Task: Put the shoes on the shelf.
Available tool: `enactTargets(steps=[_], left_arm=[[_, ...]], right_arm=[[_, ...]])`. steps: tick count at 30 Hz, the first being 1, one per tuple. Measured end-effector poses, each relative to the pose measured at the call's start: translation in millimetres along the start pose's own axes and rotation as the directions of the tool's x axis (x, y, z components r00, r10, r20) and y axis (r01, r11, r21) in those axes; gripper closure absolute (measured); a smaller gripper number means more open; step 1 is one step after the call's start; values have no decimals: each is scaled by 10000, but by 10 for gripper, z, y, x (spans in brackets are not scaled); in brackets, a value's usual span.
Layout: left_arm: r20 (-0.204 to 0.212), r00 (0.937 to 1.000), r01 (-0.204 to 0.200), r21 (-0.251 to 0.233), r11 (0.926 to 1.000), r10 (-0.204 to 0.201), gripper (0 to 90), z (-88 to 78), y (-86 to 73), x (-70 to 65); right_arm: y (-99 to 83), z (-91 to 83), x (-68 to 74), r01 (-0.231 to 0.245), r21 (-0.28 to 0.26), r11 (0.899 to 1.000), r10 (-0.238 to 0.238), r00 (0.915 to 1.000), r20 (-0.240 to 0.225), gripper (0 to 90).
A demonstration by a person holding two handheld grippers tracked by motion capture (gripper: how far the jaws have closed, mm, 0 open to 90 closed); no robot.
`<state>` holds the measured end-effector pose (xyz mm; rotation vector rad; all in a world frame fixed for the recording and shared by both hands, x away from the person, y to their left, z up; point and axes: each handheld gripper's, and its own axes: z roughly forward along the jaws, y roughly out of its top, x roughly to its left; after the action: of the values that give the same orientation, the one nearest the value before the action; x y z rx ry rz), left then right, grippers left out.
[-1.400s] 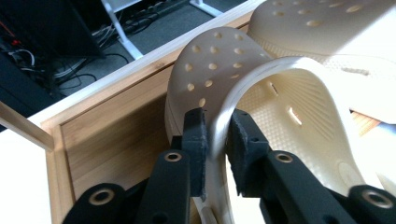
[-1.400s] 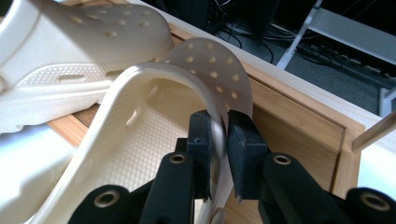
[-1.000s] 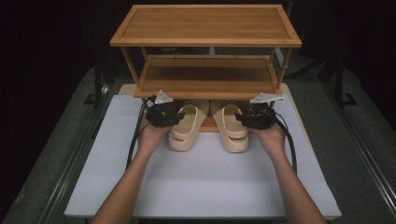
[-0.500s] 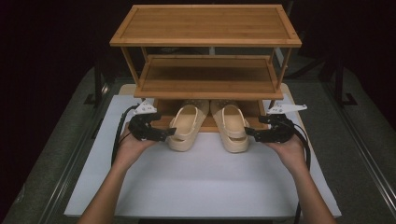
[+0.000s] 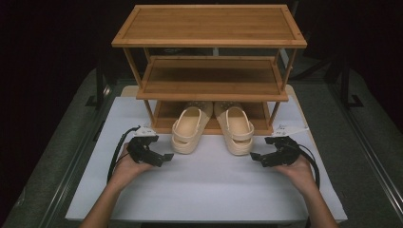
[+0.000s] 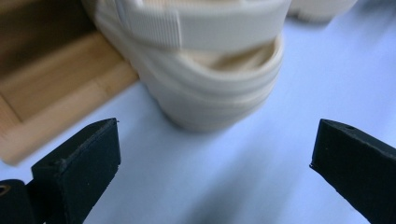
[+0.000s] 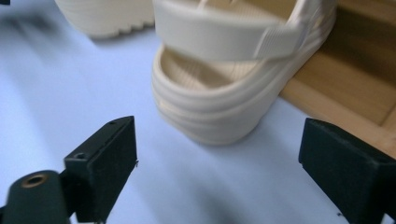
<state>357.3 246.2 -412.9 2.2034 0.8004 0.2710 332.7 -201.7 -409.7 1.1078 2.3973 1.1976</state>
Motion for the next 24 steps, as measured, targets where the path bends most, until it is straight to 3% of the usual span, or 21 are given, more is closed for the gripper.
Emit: enactTargets(steps=[4, 7, 12, 24], left_arm=[[74, 9999, -72, 119, 9999, 71, 8, 89, 1, -13], [80, 9999, -134, -101, 9999, 135, 8, 161, 22, -12], [229, 9995, -201, -553, 9983, 214, 9, 292, 40, 25], [378, 9990, -199, -877, 9960, 232, 63, 385, 39, 87]], right_arm=[[-51, 87, -9, -3, 90, 10000, 3, 10000, 33, 121], [-72, 177, -41, -11, 373, 9993, 11, 10000, -4, 120], [-36, 285, -68, -7, 304, 9995, 14, 9997, -235, 120], [48, 379, -89, 50, 122, 9999, -42, 9979, -640, 125]])
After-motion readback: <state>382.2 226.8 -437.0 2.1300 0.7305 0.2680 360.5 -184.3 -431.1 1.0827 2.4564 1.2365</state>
